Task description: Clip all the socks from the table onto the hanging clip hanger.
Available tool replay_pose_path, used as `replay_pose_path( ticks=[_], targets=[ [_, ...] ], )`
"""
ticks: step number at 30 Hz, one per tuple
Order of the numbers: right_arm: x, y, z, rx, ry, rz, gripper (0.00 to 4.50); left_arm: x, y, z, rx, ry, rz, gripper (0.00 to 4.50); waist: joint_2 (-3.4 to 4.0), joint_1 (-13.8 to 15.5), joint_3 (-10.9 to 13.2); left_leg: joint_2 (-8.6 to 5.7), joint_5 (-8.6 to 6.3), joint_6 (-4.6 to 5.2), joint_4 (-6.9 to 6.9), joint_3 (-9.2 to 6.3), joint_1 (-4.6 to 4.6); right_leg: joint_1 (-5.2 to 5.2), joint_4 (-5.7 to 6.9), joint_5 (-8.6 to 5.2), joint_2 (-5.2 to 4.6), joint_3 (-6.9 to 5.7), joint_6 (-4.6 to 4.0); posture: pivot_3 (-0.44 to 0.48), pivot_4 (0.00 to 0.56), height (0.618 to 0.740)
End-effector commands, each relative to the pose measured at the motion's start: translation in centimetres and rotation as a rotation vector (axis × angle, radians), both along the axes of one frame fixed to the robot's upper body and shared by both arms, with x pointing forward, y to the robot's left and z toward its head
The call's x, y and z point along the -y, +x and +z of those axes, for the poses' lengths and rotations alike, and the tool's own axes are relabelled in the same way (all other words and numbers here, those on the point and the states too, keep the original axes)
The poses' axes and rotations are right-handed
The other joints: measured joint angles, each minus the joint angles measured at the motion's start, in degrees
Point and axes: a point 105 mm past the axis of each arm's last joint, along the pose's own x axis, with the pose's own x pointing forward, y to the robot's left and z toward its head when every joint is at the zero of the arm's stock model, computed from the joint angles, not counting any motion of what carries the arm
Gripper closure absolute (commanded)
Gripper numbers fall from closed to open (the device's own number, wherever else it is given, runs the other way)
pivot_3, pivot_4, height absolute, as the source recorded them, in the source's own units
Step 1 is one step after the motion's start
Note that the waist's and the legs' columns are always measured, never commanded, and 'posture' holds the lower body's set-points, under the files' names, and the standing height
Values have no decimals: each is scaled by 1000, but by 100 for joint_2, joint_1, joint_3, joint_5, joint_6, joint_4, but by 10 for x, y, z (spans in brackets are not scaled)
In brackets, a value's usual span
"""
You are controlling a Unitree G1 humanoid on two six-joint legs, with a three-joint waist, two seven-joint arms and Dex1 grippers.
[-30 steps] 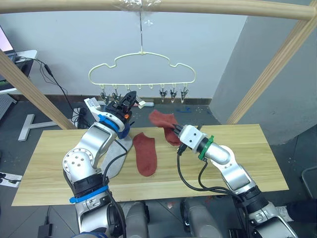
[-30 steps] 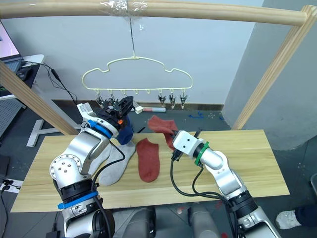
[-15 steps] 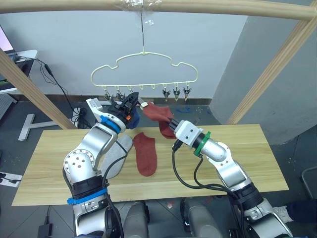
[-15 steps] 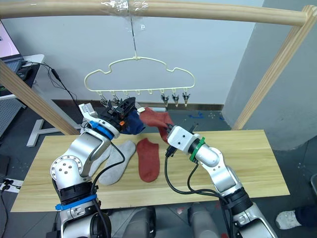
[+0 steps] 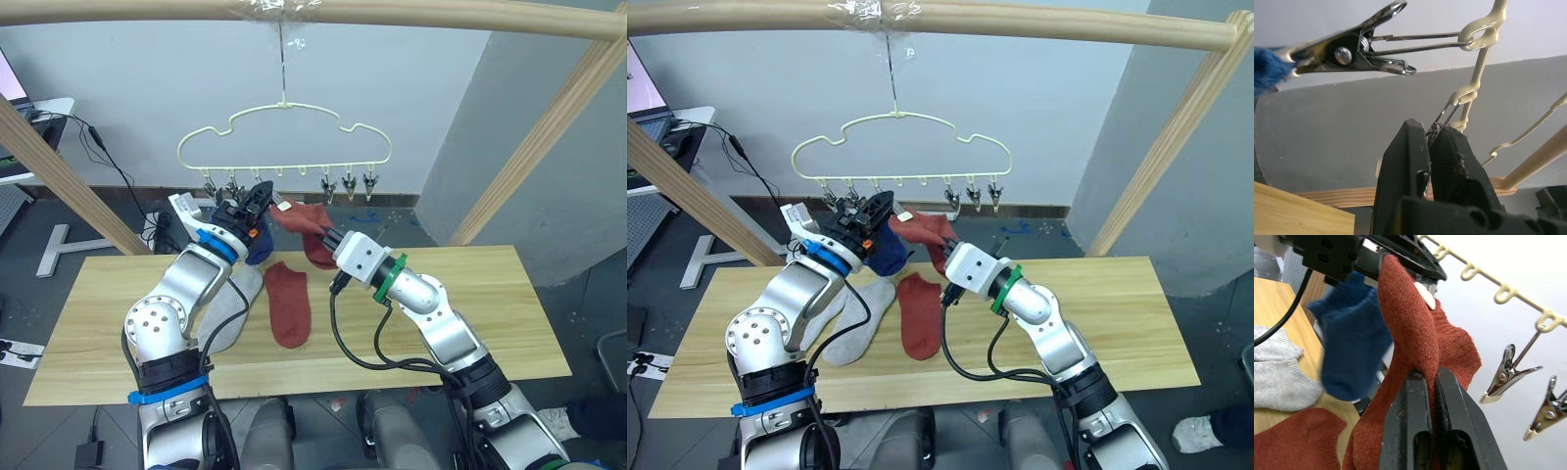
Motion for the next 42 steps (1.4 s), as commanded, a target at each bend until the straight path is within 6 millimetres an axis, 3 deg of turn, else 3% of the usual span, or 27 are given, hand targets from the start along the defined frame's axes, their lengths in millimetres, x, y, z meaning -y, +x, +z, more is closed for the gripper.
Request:
replay_pose_path(
  ticks=[1,4,7,10,15,18,21,25,30,31,40,42],
  targets=[
    [-2,-2,8,15,18,18,4500,-3,-5,4,30,41,16,3046,0,1,1,0,0,0,-2,0,0,-1,-1,0,0,-1,0,-74,250,740],
    [-2,-2,7,-31,40,17,4500,-3,-9,0,31,144,4,2087,-4,14,2,1,0,0,-6,-5,-5,-5,-3,-1,0,-6,-1,-68,250,740],
    [1,2,-5,-186,91,-9,4500,5,-25,-8,30,311,-95,2087,-5,13,3,1,0,0,-10,-1,-6,-8,-6,-1,0,-2,-1,-53,255,740],
    [7,6,-20,-368,147,-39,3778,3,-40,-16,25,461,-146,2063,-6,34,6,4,-1,-2,-17,-4,-7,-10,-6,-4,-2,-5,-7,-46,256,740],
    [20,8,-29,-518,213,-98,1998,-5,-56,-26,26,689,-166,2063,-8,111,18,2,-2,-3,-17,1,-8,-17,-7,-7,-10,-5,-12,-24,264,740],
    [29,12,-16,-542,276,-144,957,-6,-67,-33,74,766,-215,2063,-2,155,22,4,-3,-4,-24,7,-9,-25,-8,-23,-12,-2,-40,-21,266,740],
    [35,15,7,-500,331,-181,25,-10,-70,-27,143,801,-200,2063,-2,186,30,5,-4,-5,-31,10,-20,-42,-6,-36,-16,-3,-64,-17,269,740],
    [33,12,41,-457,415,-173,25,-10,-78,-17,262,915,-213,2063,-2,197,39,8,-3,-5,-40,13,-43,-74,4,-36,-13,-3,-63,-14,273,740],
    [34,20,68,-405,502,-217,1281,-9,-80,-11,331,960,-220,2063,-1,204,40,5,-5,-7,-73,15,-44,-80,-8,-35,-14,-3,-40,-10,270,740],
    [34,23,69,-408,509,-232,1581,-8,-80,-10,340,964,-224,2063,-1,204,40,5,-5,-7,-77,13,-44,-81,-9,-37,-13,-5,-38,-10,270,740],
    [33,31,68,-430,530,-273,1581,-1,-79,-4,378,946,-217,2063,-2,201,40,3,-9,-12,-88,11,-47,-82,-11,-43,-13,-9,-33,0,259,740],
    [32,32,67,-436,532,-276,1977,-1,-79,-4,381,947,-214,2063,-1,200,40,3,-9,-12,-88,9,-47,-82,-10,-43,-12,-10,-33,7,257,740]
  ],
)
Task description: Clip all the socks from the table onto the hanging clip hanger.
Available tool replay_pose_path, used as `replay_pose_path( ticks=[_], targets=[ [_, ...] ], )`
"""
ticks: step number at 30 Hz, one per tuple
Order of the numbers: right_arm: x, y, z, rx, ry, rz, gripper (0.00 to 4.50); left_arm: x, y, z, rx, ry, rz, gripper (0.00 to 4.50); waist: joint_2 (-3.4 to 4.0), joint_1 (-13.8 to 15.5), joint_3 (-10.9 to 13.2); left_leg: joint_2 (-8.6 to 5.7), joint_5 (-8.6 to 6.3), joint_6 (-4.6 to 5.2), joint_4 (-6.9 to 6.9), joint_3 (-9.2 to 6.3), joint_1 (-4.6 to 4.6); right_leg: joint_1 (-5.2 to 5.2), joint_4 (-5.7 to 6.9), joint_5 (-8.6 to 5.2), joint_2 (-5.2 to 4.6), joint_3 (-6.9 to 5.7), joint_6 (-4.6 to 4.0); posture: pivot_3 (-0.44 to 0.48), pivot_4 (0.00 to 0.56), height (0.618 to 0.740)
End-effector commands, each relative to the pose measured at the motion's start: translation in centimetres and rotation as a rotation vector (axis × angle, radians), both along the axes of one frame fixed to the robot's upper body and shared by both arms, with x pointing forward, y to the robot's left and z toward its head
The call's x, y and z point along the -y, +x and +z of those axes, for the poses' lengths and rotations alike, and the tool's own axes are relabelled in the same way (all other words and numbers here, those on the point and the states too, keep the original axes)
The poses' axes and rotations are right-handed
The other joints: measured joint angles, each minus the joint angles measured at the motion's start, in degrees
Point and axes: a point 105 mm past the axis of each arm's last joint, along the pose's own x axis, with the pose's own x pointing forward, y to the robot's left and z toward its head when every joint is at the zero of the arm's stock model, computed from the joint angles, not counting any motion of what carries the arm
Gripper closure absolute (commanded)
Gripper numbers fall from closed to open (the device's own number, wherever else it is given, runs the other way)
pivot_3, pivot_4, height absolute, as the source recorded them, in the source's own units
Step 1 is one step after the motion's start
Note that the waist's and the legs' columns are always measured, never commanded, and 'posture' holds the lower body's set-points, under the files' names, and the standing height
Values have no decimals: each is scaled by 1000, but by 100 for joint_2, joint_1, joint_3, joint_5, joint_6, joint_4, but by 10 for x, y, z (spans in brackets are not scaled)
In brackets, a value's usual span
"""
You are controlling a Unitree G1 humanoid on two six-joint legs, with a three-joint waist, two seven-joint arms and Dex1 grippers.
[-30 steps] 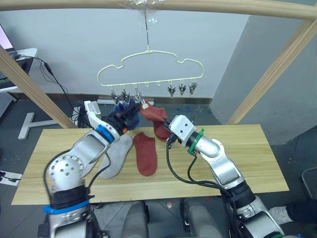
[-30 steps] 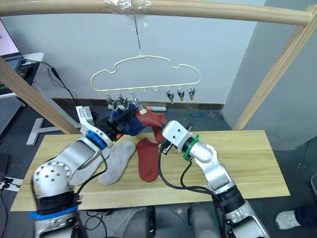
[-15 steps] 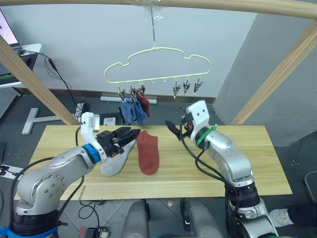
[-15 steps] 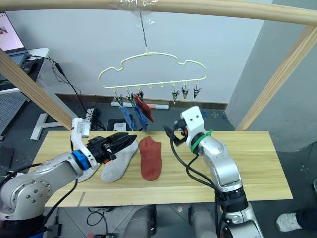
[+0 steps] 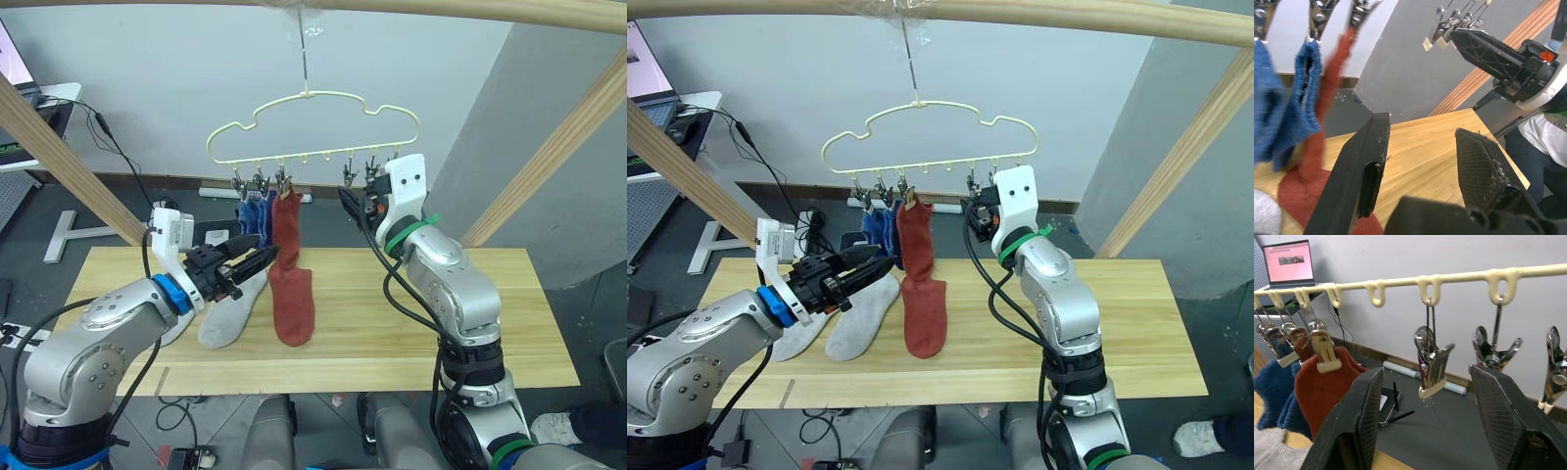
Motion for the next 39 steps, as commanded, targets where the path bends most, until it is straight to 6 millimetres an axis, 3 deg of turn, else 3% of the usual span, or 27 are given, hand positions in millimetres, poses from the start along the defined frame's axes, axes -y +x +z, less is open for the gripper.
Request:
replay_pose_path(
  ticks=[1,3,23,39],
  targets=[
    [-7,-3,14,46,30,19,2170,7,-5,11,60,11,-24,2063,0,0,0,0,0,0,0,0,0,0,0,0,1,0,0,7,257,740],
    [-9,-3,15,44,33,22,2806,7,-5,11,64,9,-21,2063,0,2,0,0,0,0,0,-1,0,0,1,0,1,-1,0,11,255,740],
    [-16,10,14,4,75,-14,2806,11,-8,24,120,-7,-32,2063,-2,18,-1,0,1,0,1,-3,0,2,4,1,2,-3,-1,33,241,740],
    [-28,15,28,77,97,-3,2806,21,-10,41,168,-40,-62,2063,-2,66,-1,0,1,0,9,-7,1,2,21,5,4,-5,-8,47,252,740]
  ],
)
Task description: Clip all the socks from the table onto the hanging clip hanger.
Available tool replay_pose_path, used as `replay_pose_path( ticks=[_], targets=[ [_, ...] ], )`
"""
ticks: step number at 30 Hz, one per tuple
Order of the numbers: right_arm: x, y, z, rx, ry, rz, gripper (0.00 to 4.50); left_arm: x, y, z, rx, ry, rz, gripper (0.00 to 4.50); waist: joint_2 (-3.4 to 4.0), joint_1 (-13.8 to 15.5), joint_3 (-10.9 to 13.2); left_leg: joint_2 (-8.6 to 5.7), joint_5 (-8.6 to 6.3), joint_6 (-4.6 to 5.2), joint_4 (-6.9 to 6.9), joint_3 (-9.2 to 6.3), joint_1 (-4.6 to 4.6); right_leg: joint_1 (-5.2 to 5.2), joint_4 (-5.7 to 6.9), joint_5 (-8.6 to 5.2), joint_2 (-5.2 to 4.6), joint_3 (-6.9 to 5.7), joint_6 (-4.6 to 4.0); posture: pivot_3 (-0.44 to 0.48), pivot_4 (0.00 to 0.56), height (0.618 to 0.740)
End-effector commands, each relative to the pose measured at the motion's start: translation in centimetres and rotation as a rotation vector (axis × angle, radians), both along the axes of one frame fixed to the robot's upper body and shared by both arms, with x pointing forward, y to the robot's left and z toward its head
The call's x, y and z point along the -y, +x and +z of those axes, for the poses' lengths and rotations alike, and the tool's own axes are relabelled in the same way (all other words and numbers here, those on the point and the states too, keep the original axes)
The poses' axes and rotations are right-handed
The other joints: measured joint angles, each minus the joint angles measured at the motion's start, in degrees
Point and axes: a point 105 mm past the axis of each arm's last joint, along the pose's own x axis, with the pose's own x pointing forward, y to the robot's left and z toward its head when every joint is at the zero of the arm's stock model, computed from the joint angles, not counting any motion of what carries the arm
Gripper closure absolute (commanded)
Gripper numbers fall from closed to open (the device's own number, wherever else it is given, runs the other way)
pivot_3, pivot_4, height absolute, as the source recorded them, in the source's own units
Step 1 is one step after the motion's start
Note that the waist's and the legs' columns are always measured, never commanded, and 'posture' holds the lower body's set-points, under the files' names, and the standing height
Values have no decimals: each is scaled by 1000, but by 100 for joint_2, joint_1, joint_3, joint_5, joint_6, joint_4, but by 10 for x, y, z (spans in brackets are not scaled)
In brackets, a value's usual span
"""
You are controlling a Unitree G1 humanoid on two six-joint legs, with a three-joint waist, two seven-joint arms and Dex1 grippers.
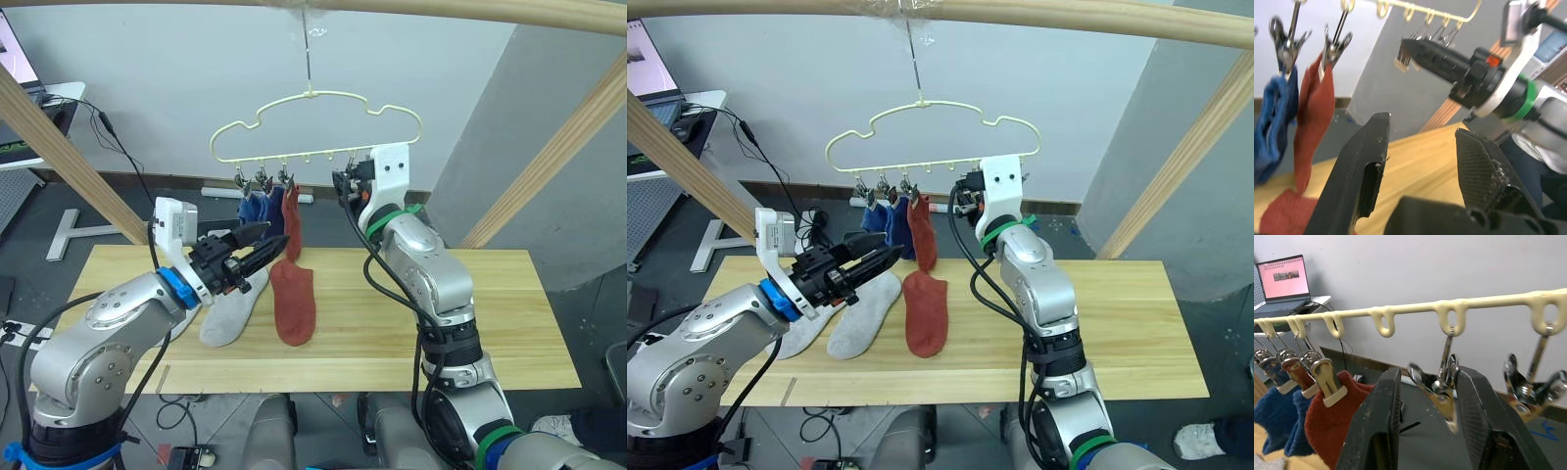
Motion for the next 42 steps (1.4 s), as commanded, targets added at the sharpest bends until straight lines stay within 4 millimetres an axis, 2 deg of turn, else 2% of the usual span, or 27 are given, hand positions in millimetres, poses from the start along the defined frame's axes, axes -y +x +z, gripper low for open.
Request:
replay_pose_path(
  ticks=[1,18,42],
  targets=[
    [-4,-3,19,71,30,13,2806,6,-8,17,62,-19,-30,2063,0,12,0,0,0,0,2,0,0,0,1,0,0,0,0,47,252,740],
    [-3,3,21,94,16,4,2806,14,-9,35,79,-95,-72,2063,0,42,0,0,0,0,11,-5,0,3,7,3,2,-3,-4,45,257,740],
    [-4,6,21,101,2,0,2806,13,-6,36,74,-102,-64,2063,0,40,0,0,0,0,12,-5,0,3,7,12,2,-3,-21,42,256,740]
  ],
)
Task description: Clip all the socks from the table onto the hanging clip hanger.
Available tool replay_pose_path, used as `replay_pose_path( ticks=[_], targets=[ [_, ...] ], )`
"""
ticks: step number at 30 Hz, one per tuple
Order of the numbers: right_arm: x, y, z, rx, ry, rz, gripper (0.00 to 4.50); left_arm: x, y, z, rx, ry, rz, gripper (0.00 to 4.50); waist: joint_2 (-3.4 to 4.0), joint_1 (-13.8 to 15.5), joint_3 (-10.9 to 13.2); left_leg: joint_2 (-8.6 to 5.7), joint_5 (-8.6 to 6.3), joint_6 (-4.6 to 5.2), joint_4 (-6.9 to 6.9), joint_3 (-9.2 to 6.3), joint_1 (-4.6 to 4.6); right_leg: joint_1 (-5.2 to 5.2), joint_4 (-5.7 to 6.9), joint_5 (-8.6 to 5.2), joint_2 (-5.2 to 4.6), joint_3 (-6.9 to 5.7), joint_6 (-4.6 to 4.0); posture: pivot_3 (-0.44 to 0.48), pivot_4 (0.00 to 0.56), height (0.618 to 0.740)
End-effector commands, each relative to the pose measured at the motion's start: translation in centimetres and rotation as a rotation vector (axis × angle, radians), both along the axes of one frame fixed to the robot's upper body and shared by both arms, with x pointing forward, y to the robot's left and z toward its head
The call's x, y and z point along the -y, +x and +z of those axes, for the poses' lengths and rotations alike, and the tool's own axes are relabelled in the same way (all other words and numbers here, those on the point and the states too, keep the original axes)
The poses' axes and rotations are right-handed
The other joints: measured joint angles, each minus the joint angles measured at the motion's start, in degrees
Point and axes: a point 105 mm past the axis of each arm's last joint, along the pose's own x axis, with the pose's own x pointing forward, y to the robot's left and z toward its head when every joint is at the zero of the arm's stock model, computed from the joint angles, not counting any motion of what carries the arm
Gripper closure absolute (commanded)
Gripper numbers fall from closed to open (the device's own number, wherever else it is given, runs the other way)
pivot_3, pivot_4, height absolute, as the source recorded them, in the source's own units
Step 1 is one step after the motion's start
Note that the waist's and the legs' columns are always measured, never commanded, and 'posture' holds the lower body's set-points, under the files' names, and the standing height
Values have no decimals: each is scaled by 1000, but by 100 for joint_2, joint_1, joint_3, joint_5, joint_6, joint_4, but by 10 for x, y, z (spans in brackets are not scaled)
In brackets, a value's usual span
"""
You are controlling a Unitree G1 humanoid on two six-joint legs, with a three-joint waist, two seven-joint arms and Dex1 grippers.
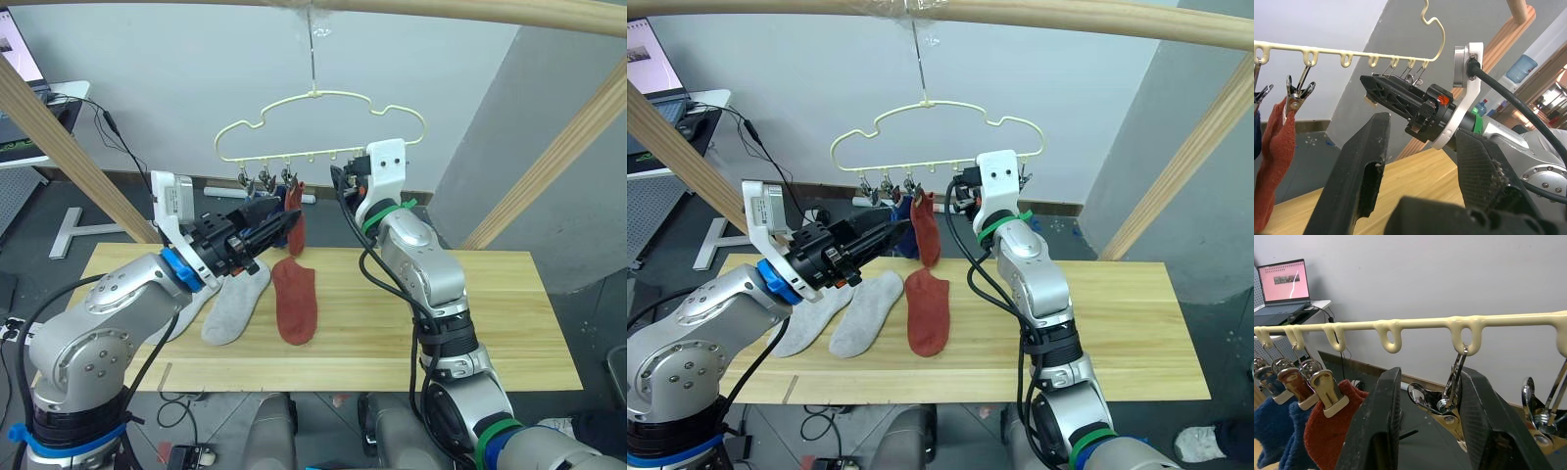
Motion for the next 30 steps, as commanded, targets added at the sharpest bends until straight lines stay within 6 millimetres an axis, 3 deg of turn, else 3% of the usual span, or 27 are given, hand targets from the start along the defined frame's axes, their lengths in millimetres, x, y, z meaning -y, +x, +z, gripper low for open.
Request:
replay_pose_path(
  ticks=[1,8,13,18,21,26,30],
  targets=[
    [-3,-2,19,70,14,10,2996,0,-4,8,33,-11,-7,2063,0,0,0,0,0,0,0,0,0,0,0,0,0,0,0,42,256,740],
    [0,0,19,67,12,8,4485,-1,-2,8,33,-16,-1,2063,0,0,0,0,0,0,0,0,0,0,0,0,0,0,0,40,257,740],
    [7,2,16,32,21,16,4485,-1,0,0,12,-5,15,2063,0,-1,0,0,0,0,0,1,0,0,0,0,0,1,0,34,258,740],
    [10,2,6,-61,-4,102,4485,-12,18,-63,-70,278,161,2063,1,-1,0,-1,0,0,-1,2,7,3,0,0,1,3,-1,23,260,740],
    [14,3,7,-86,0,114,4500,-18,27,-95,-113,323,215,1493,1,-5,0,1,0,0,-1,7,12,5,0,0,1,6,-2,-13,263,740],
    [17,2,9,-109,2,124,4500,-10,41,-147,-150,403,226,15,1,-8,0,1,0,1,0,10,12,5,0,0,0,8,-2,-36,268,740],
    [19,-1,6,-126,-2,116,4500,-3,56,-180,-175,470,253,15,1,-8,0,2,0,2,-1,11,9,3,-1,0,0,9,-2,-59,272,740]
  ],
)
